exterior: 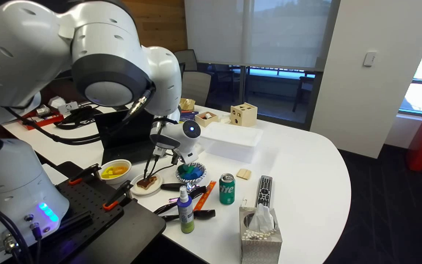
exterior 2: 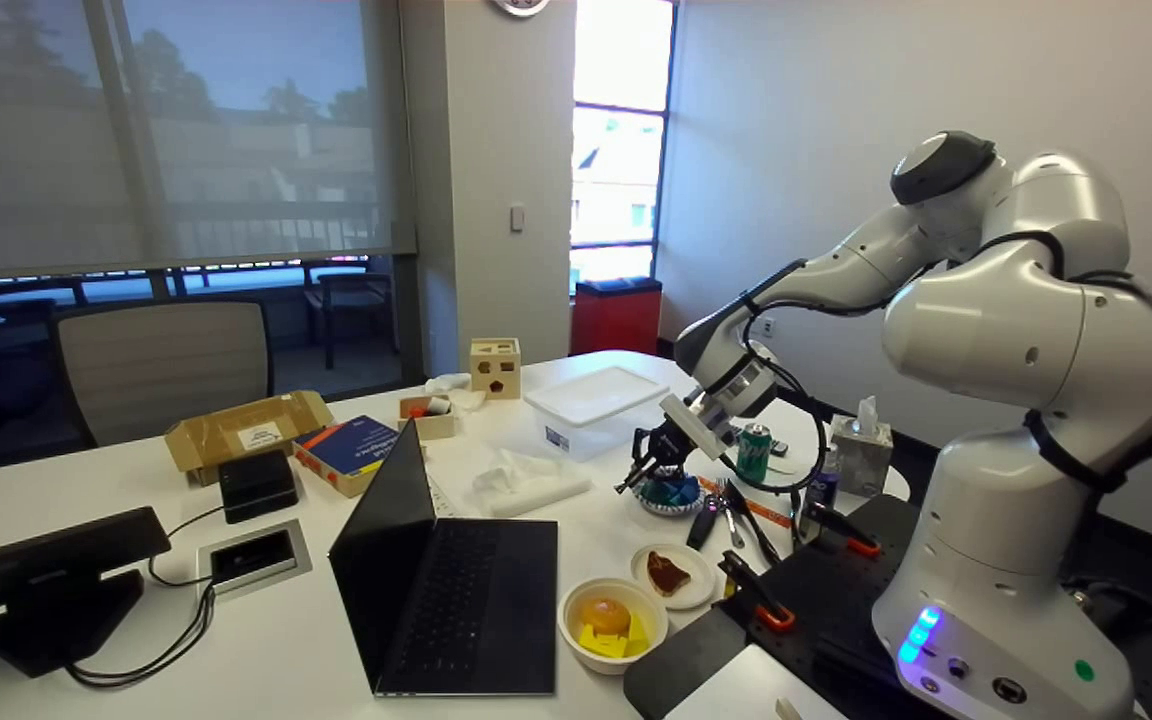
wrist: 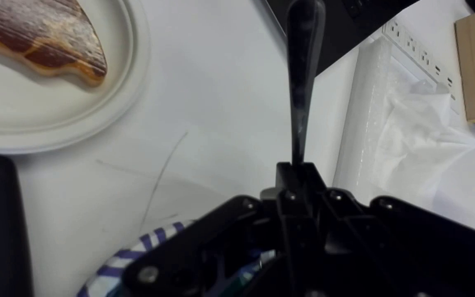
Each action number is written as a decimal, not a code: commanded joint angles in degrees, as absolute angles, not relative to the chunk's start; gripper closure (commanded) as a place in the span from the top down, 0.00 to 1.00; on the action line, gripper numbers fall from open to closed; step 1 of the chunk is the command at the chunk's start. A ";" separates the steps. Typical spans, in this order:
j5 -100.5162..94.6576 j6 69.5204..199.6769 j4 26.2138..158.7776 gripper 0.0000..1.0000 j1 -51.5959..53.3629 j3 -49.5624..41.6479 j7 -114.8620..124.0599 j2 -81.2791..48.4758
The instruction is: Use the spoon to stir in the bowl, then remove two green blocks from the white bowl
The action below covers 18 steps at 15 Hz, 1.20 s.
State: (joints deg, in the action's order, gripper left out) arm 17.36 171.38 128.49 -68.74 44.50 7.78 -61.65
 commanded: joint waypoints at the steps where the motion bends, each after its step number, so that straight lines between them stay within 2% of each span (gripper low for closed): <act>1: 19.11 168.67 125.69 0.02 -68.30 44.03 6.51 -62.55; 10: 20.80 165.23 120.49 0.02 -67.95 42.88 5.61 -67.86; 18: 24.72 165.80 122.21 0.02 -69.60 41.69 6.03 -66.54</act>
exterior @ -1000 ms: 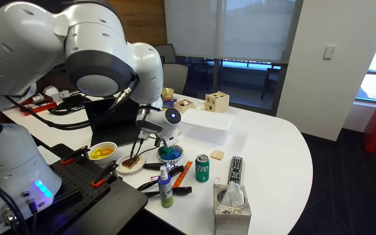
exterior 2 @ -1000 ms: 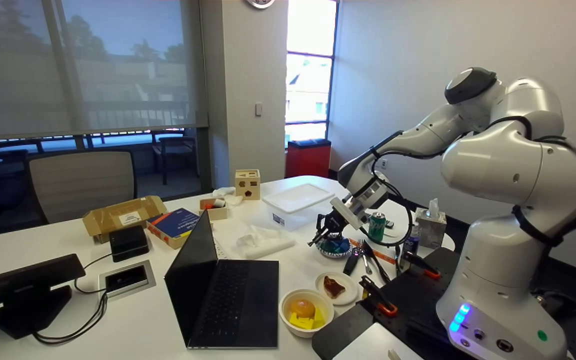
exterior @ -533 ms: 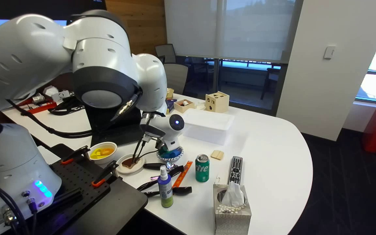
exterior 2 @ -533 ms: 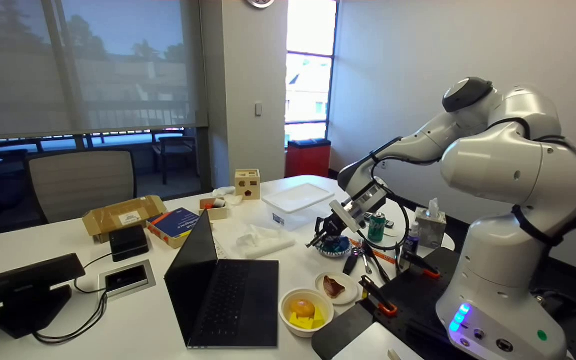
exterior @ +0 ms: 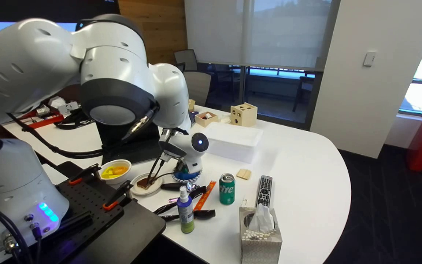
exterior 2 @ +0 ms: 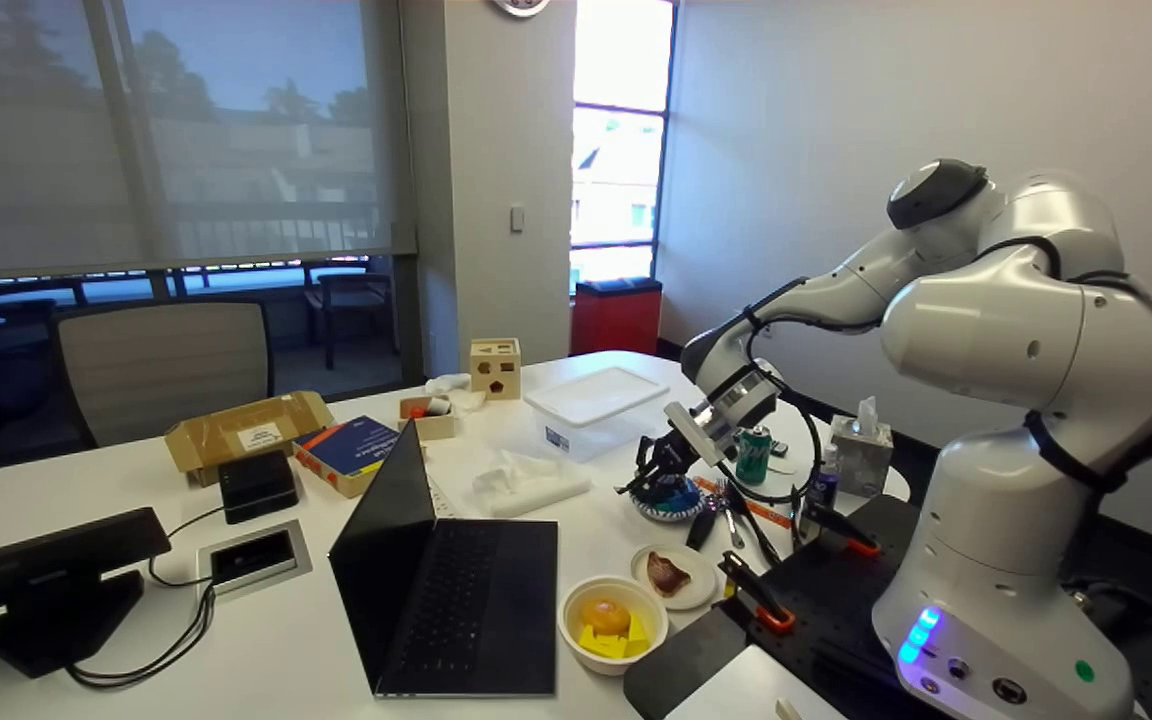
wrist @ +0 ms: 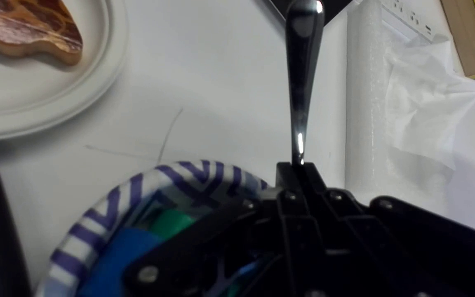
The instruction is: Use the spoon to stir in the bowl, then remove two green blocks from the white bowl
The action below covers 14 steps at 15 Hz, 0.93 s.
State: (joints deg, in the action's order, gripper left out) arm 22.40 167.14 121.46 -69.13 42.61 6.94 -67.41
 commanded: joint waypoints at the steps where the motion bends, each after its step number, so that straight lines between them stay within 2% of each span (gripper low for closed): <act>1: 24.99 165.39 122.20 0.02 -69.67 41.28 5.96 -66.69; 5: 26.66 166.36 123.89 0.02 -68.88 40.13 7.14 -64.72; 9: 28.23 168.61 127.40 0.02 -65.34 39.93 10.39 -57.54; 14: 29.41 161.42 129.36 0.02 -54.21 33.67 18.80 -45.45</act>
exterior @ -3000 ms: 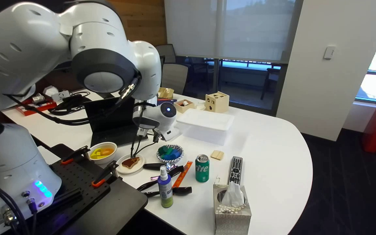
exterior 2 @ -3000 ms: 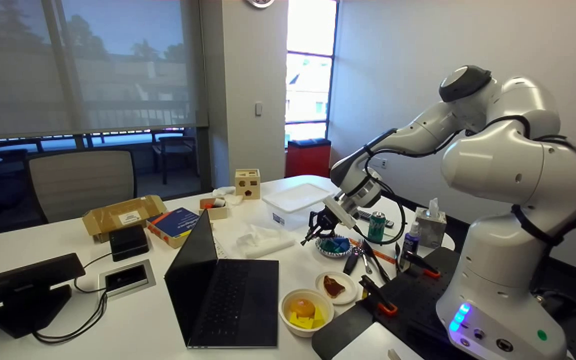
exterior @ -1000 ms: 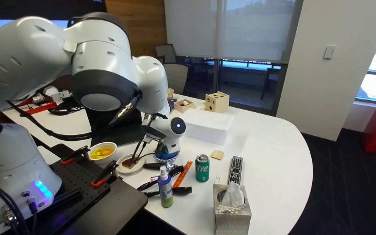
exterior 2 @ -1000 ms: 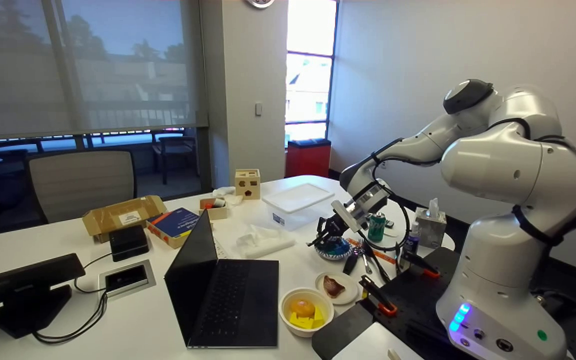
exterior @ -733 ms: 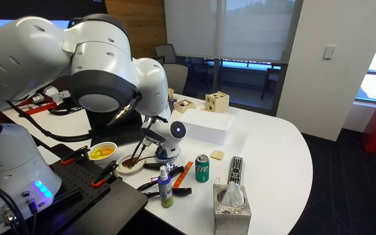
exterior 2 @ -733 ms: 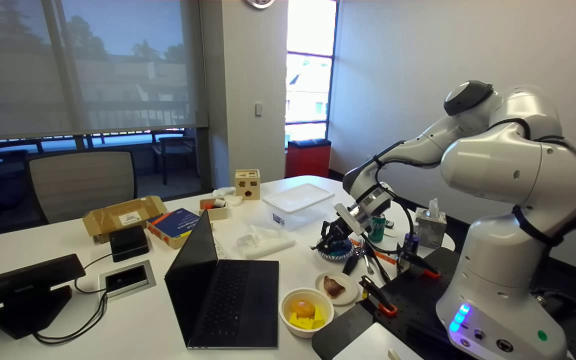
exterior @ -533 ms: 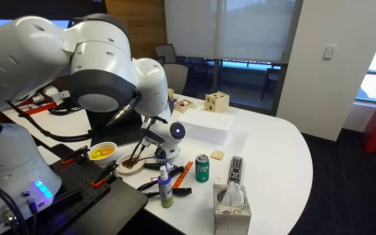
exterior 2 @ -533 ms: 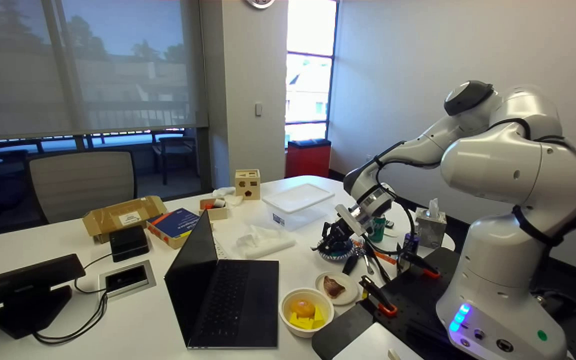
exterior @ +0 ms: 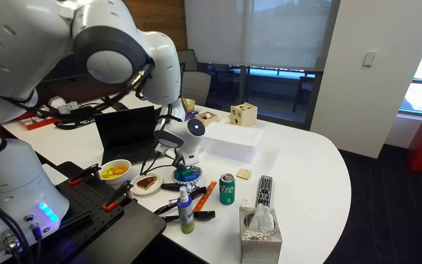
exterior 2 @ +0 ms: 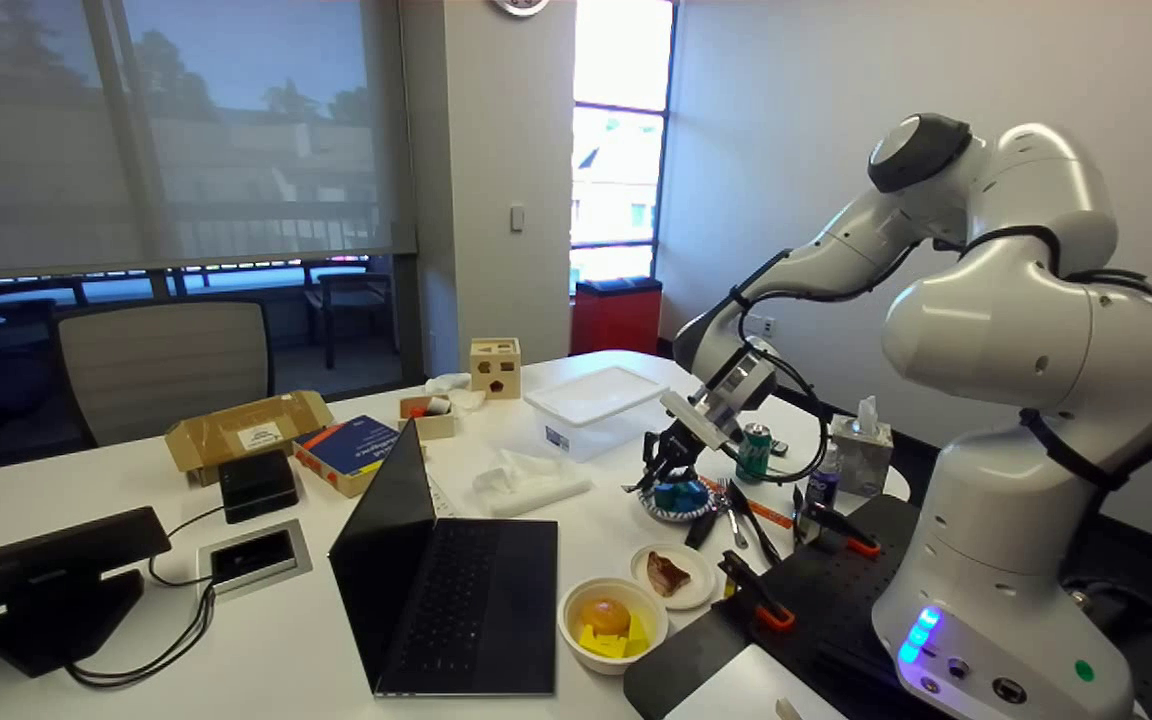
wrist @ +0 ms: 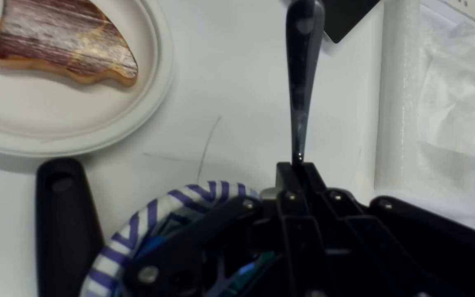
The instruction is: Use the spoon to stir in the bowl, then remove two green blocks from the white bowl
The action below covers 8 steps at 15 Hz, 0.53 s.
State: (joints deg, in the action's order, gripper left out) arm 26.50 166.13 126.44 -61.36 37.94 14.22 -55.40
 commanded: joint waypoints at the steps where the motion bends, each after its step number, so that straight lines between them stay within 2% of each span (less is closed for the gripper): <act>1: 30.00 160.58 129.21 0.02 -52.31 32.61 18.67 -44.08; 4: 33.90 161.46 128.80 0.02 -48.47 30.70 14.83 -41.83; 8: 42.45 163.48 126.49 0.02 -49.10 31.76 4.52 -44.58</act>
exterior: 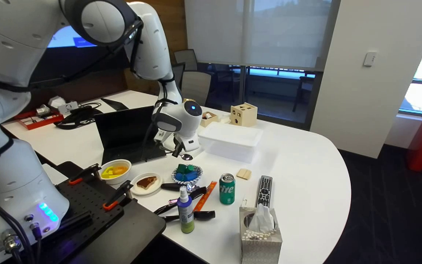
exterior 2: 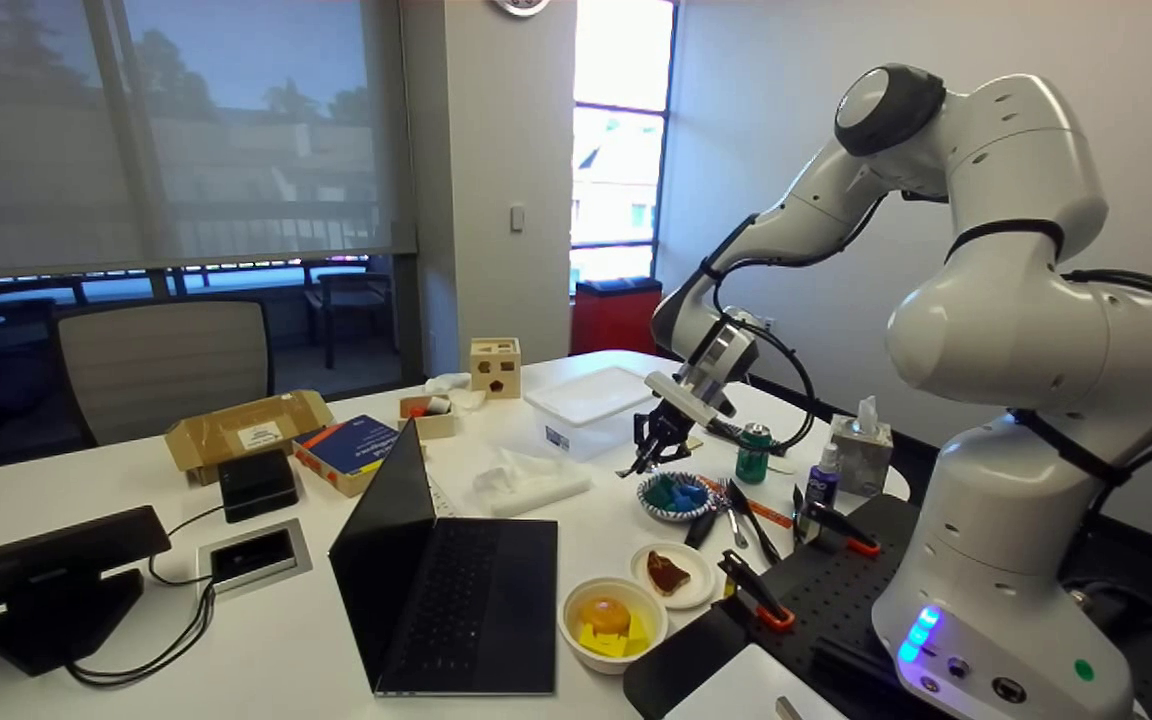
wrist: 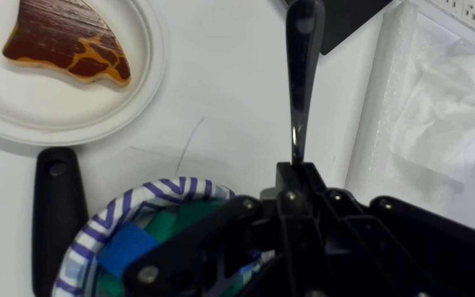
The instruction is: Use the spoon to stir in the bowl, then remove two green blocks from the white bowl
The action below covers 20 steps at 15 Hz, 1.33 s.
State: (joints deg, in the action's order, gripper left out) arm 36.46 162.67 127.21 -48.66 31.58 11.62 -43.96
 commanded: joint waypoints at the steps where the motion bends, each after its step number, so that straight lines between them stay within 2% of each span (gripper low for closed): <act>1: 44.93 163.26 125.89 0.02 -49.46 31.87 1.55 -45.39; 6: 58.35 161.20 121.55 0.02 -50.28 31.07 -14.30 -50.83; 12: 68.53 154.74 118.98 0.02 -44.93 23.57 -21.61 -52.49; 20: 64.81 143.97 122.13 0.02 -22.81 1.96 -3.92 -44.85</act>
State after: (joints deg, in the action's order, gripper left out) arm 66.59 145.90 119.73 -31.61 9.10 -11.54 -49.29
